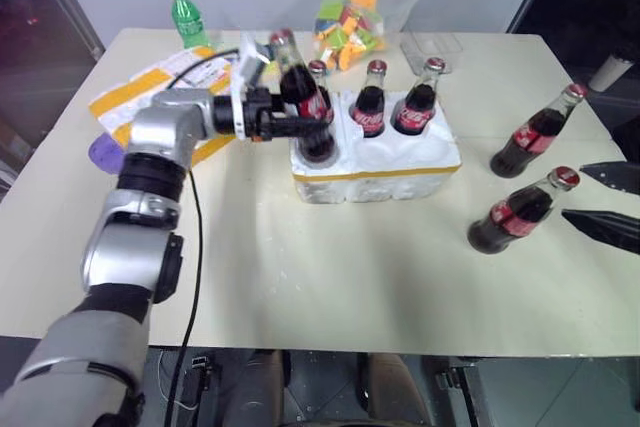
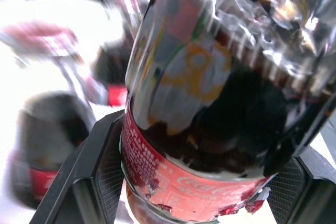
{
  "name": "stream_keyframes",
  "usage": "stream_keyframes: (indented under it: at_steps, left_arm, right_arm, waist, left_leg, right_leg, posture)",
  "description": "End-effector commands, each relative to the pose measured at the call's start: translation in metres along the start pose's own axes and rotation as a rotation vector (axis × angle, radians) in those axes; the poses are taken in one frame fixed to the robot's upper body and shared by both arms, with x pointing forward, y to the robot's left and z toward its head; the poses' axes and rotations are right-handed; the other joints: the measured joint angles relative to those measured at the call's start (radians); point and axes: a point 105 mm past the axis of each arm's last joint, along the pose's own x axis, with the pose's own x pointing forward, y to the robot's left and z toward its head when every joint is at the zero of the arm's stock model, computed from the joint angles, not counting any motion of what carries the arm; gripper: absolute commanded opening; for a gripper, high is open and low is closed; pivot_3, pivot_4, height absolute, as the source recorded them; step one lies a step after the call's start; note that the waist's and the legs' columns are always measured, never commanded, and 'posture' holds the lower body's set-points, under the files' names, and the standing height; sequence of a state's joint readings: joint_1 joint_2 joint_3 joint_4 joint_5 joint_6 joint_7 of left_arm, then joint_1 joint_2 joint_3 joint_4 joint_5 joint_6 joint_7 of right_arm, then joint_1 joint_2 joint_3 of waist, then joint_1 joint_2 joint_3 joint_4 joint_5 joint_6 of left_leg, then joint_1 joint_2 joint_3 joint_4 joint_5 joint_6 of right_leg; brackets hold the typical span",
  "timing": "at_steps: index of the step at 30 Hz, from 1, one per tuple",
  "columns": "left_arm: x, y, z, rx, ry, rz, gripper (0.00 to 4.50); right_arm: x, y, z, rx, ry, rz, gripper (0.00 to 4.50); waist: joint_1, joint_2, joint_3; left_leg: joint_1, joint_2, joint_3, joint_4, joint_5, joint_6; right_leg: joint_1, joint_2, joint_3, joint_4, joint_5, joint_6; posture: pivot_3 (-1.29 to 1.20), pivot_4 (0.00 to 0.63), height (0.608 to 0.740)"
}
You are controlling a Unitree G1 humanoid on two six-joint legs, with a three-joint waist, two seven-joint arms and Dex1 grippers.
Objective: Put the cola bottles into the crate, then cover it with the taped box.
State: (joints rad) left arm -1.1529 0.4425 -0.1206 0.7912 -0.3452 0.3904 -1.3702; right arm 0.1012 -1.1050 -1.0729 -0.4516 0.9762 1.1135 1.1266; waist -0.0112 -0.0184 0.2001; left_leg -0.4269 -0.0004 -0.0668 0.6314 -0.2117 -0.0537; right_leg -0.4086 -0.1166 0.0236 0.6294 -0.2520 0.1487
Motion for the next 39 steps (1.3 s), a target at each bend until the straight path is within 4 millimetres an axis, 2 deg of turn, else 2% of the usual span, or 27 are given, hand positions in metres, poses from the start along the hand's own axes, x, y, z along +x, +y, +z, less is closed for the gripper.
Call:
stream_keyframes:
  at_steps: [1, 4, 10, 13, 16, 19, 21, 23, 25, 28, 30, 32, 36, 39]
  left_arm:
    - [-0.001, -0.005, 0.021, 0.16, 0.025, -0.04, 2.85]
    - [0.004, -0.004, 0.0, 0.229, 0.119, -0.044, 2.85]
    - [0.015, 0.003, -0.026, 0.312, 0.204, 0.028, 2.85]
    - [0.013, 0.008, -0.023, 0.315, 0.184, 0.081, 4.34]
    - [0.003, 0.012, -0.015, 0.338, 0.154, 0.127, 4.47]
    - [-0.014, 0.01, 0.005, 0.334, 0.085, 0.142, 4.47]
    - [-0.037, -0.004, 0.034, 0.292, -0.001, 0.11, 4.47]
    - [-0.061, -0.028, 0.059, 0.239, -0.06, 0.029, 4.47]
    - [-0.076, -0.055, 0.07, 0.206, -0.059, -0.071, 4.47]
    - [-0.092, -0.106, 0.066, 0.151, 0.031, -0.268, 4.47]
    - [-0.09, -0.123, 0.057, 0.133, 0.086, -0.325, 4.47]
    - [-0.075, -0.125, 0.037, 0.163, 0.137, -0.32, 4.47]
    - [-0.042, -0.115, 0.009, 0.182, 0.154, -0.246, 4.47]
    - [-0.028, -0.109, 0.004, 0.181, 0.132, -0.212, 4.47]
  right_arm:
    - [-0.005, 0.003, 0.004, -0.019, -0.021, -0.028, 4.5]
    - [-0.004, 0.002, 0.001, -0.01, -0.014, -0.036, 4.5]
    - [0.003, -0.005, -0.004, -0.03, 0.004, -0.091, 4.5]
    - [0.009, -0.009, -0.003, -0.05, -0.011, -0.13, 4.5]
    - [0.011, -0.011, -0.003, -0.054, -0.02, -0.152, 4.5]
    - [0.007, -0.011, -0.005, -0.055, -0.025, -0.185, 4.5]
    - [-0.002, -0.007, -0.005, -0.041, -0.049, -0.204, 4.5]
    - [-0.011, -0.003, -0.01, -0.034, -0.043, -0.221, 4.5]
    - [-0.019, 0.0, -0.019, -0.026, -0.02, -0.242, 4.5]
    - [-0.027, 0.004, -0.044, 0.021, 0.039, -0.273, 4.5]
    - [-0.029, 0.007, -0.056, 0.055, 0.056, -0.277, 4.5]
    - [-0.028, 0.006, -0.075, 0.076, 0.081, -0.302, 4.5]
    - [-0.018, 0.0, -0.093, 0.105, 0.062, -0.346, 4.5]
    - [-0.012, -0.008, -0.099, 0.125, 0.029, -0.38, 4.5]
  waist:
    - [-0.003, 0.0, 0.0]
    - [-0.001, 0.0, 0.0]
    - [-0.001, 0.0, 0.0]
    - [0.001, 0.001, -0.001]
    - [0.001, 0.001, -0.001]
    - [-0.001, 0.001, -0.001]
    - [-0.001, 0.001, 0.0]
    - [-0.005, 0.001, 0.0]
    - [-0.006, 0.001, -0.001]
    - [-0.004, 0.002, -0.002]
    - [0.003, 0.002, -0.002]
    - [0.008, 0.002, -0.002]
    - [0.004, 0.001, -0.003]
    - [-0.001, 0.0, -0.003]
  left_leg:
    - [0.0, 0.0, 0.0, 0.0, 0.0, 0.0]
    - [0.0, 0.0, 0.0, 0.0, 0.0, 0.0]
    - [0.001, 0.0, 0.0, 0.001, 0.0, 0.0]
    - [0.002, 0.0, 0.0, 0.001, 0.0, 0.0]
    - [0.002, 0.0, 0.0, 0.002, 0.0, 0.0]
    - [0.002, 0.0, -0.001, 0.001, 0.0, 0.0]
    - [0.002, 0.0, -0.001, 0.001, 0.0, 0.0]
    - [0.001, 0.0, -0.001, 0.0, 0.0, 0.0]
    - [0.002, 0.0, -0.002, -0.001, 0.0, 0.0]
    - [0.003, 0.0, -0.001, -0.001, 0.0, 0.0]
    - [0.008, 0.0, -0.001, -0.001, 0.0, 0.0]
    - [0.011, 0.0, -0.001, 0.0, 0.0, 0.0]
    - [0.016, 0.001, 0.0, 0.0, -0.001, -0.001]
    - [0.015, 0.001, 0.001, 0.0, 0.0, -0.001]
  right_leg:
    - [0.0, 0.0, 0.0, 0.0, 0.0, 0.0]
    - [0.0, 0.0, 0.0, 0.001, 0.0, 0.0]
    - [0.001, 0.0, 0.0, 0.0, 0.0, 0.0]
    - [0.002, 0.0, 0.0, 0.001, 0.0, 0.0]
    - [0.003, 0.0, 0.0, 0.0, 0.0, 0.0]
    - [0.003, 0.0, 0.0, 0.001, 0.0, 0.0]
    - [0.002, 0.0, 0.0, 0.001, 0.0, 0.0]
    - [0.001, 0.0, 0.0, 0.002, 0.0, 0.0]
    - [0.0, 0.0, 0.0, 0.002, 0.0, 0.0]
    - [0.003, 0.0, 0.0, 0.001, -0.001, 0.001]
    - [0.008, 0.0, 0.0, 0.001, -0.001, 0.0]
    - [0.012, -0.001, 0.0, -0.002, -0.004, -0.005]
    - [0.023, -0.001, 0.0, -0.013, -0.003, -0.006]
    - [0.022, -0.001, 0.001, -0.013, -0.001, -0.009]
  posture:
    - [0.0, 0.15, 0.739]
    - [0.0, 0.15, 0.739]
    - [0.0, 0.15, 0.739]
    - [0.0, 0.15, 0.739]
    - [0.0, 0.15, 0.739]
    - [0.0, 0.15, 0.739]
    - [0.0, 0.15, 0.739]
    - [0.0, 0.15, 0.739]
    - [0.0, 0.15, 0.739]
    - [0.0, 0.15, 0.739]
    - [0.0, 0.15, 0.739]
    - [0.0, 0.15, 0.739]
    - [0.0, 0.15, 0.739]
    - [0.0, 0.15, 0.739]
